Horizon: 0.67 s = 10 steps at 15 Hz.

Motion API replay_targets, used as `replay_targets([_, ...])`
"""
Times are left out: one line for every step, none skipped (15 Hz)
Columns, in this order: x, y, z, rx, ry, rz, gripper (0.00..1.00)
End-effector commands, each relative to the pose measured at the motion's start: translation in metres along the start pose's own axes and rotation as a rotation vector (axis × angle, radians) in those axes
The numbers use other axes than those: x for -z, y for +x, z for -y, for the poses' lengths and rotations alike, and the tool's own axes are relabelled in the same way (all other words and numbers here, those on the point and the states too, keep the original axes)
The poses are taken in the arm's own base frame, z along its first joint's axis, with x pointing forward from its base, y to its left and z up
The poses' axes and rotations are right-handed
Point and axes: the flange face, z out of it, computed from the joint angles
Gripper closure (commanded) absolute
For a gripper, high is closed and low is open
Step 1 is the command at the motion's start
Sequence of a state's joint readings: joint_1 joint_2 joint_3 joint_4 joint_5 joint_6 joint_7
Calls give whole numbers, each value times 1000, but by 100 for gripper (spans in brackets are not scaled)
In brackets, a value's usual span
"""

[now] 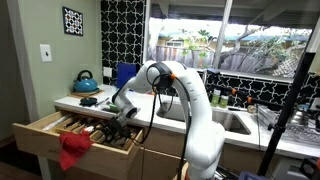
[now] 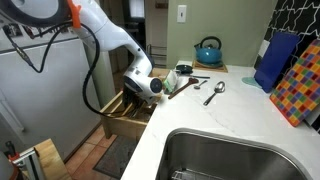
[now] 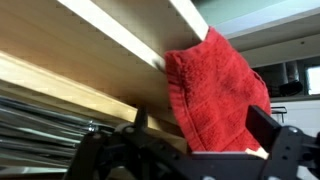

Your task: Fold the towel and hang it over the edge of the drawer

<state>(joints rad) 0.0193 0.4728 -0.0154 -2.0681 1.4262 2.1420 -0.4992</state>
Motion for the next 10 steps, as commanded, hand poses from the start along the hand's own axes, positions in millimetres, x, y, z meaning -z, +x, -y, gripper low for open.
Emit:
replay_targets([-8, 12, 1, -58, 74, 49, 6])
replay_targets([-10, 13, 1, -65, 80, 61, 22])
replay_targets([-12, 14, -1, -76, 85, 72, 30])
replay_targets([-13, 15, -1, -84, 88, 82, 31])
replay_targets([-15, 15, -2, -93, 90, 95, 38])
replay_targets([-17, 15, -4, -100, 92, 105, 46])
replay_targets([-19, 15, -5, -107, 93, 110, 55])
replay_targets([-20, 16, -5, -112, 96, 116, 62])
replay_targets([-21, 16, -6, -117, 100, 124, 71])
replay_targets([-22, 17, -7, -120, 100, 128, 77])
